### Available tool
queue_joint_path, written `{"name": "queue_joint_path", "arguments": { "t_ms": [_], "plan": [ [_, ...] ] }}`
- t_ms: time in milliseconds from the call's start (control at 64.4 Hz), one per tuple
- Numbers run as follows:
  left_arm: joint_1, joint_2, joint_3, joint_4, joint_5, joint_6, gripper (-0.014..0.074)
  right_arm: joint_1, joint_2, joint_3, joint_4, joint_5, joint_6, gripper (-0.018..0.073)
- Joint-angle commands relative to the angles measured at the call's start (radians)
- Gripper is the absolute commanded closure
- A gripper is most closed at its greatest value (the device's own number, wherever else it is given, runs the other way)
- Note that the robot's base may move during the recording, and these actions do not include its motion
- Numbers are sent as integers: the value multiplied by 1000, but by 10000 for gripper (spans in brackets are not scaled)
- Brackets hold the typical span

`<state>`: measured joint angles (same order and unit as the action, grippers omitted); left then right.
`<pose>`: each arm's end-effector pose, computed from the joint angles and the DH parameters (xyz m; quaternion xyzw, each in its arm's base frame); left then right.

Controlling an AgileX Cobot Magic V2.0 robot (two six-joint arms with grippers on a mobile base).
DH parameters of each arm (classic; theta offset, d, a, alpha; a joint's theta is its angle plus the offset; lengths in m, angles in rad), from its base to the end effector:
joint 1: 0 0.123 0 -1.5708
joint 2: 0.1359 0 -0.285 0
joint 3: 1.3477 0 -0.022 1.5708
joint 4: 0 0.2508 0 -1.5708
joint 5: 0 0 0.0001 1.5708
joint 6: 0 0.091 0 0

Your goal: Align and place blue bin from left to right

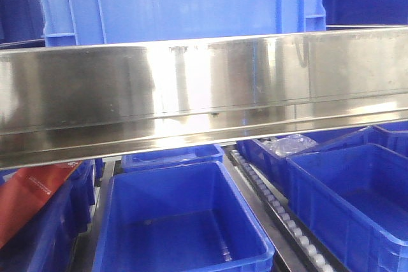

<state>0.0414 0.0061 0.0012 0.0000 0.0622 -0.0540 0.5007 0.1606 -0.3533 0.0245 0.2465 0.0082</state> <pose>0.0571 0.0024 0.2068 -0.0334 0.7000 -0.0045 0.7133 0.0465 0.0261 0.2996 -0.1635 0.6757 0.1912 0.6929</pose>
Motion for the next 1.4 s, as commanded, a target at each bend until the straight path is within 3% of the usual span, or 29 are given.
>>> {"name": "queue_joint_path", "arguments": {
  "t_ms": [0,948,1103,1259,1383],
  "plan": [
    [5,-6,-1,0,-26,1,707,0,-2,0,-10,-23,-8,721],
    [5,-6,-1,0,-26,1,707,-5,-2,17,-10,-37,-8,721],
    [5,-6,-1,0,-26,1,707,-124,-4,36,-10,-37,-8,721],
    [5,-6,-1,0,-26,1,707,-330,-45,90,4,-45,-8,721],
    [5,-6,-1,0,-26,1,707,-383,-90,155,14,-84,-8,721]
  ]
}}
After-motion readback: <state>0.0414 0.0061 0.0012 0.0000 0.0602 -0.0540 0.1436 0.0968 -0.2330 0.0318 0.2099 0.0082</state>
